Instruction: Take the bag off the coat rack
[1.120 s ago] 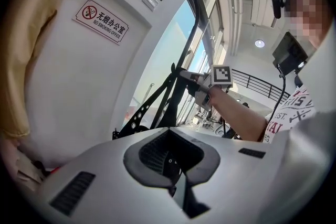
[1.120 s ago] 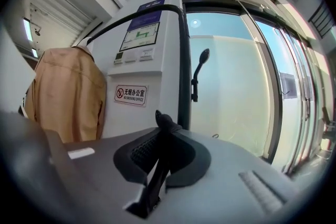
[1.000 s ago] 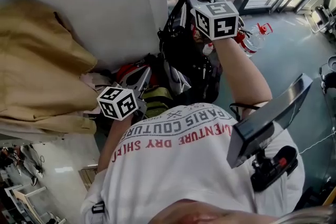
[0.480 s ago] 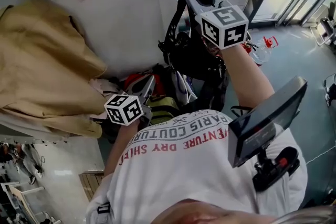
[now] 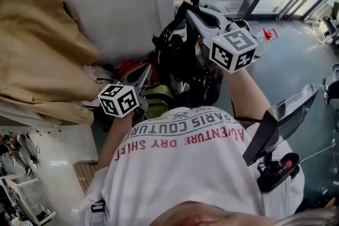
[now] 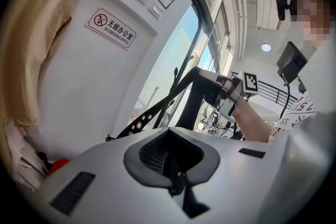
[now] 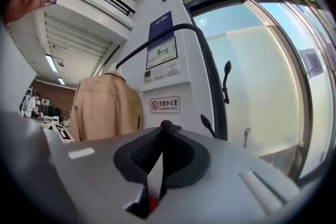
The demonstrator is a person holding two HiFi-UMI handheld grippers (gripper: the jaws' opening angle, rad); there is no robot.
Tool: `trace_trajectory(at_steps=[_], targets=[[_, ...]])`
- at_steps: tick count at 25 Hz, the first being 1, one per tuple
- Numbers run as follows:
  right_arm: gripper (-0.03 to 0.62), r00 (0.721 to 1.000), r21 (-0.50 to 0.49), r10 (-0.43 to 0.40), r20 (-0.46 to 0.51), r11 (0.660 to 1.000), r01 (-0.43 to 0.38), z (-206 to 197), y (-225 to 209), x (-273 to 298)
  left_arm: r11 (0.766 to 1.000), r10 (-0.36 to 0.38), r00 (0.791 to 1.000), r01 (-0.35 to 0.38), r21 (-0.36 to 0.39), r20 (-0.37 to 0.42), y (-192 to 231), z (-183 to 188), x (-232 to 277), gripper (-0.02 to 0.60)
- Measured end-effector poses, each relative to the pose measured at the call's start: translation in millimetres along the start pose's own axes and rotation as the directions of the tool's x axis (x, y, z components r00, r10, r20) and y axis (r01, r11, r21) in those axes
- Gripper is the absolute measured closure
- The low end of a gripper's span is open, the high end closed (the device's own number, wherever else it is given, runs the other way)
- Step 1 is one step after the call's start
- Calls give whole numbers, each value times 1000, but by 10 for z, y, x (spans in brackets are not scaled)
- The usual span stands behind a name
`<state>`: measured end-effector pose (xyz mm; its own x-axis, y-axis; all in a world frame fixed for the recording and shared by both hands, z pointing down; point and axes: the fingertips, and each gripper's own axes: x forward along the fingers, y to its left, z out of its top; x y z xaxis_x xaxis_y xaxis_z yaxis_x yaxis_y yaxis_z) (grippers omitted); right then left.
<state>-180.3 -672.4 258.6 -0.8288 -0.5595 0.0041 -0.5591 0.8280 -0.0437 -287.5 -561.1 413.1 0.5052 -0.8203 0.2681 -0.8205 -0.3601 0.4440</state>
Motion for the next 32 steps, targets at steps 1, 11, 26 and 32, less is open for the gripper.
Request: trace_trajectory(at_steps=[1, 11, 26, 32], targets=[[588, 1000, 11, 7, -11, 1000, -7, -103, 47, -96, 1000, 0, 1000, 0, 5, -7, -61, -39, -6, 580], [588, 991, 131, 16, -130, 991, 2, -918, 445, -1228, 1000, 5, 1000, -4, 12, -24, -855, -500, -284, 580], [586, 978, 214, 67, -195, 976, -24, -1424, 1326, -3961, 999, 29, 998, -31, 40, 49, -2962, -1895, -1353, 580], [586, 973, 234, 101, -207, 971, -51, -1426, 1735, -4838, 997, 71, 996, -73, 36, 51, -3702, -2282, -1981, 580]])
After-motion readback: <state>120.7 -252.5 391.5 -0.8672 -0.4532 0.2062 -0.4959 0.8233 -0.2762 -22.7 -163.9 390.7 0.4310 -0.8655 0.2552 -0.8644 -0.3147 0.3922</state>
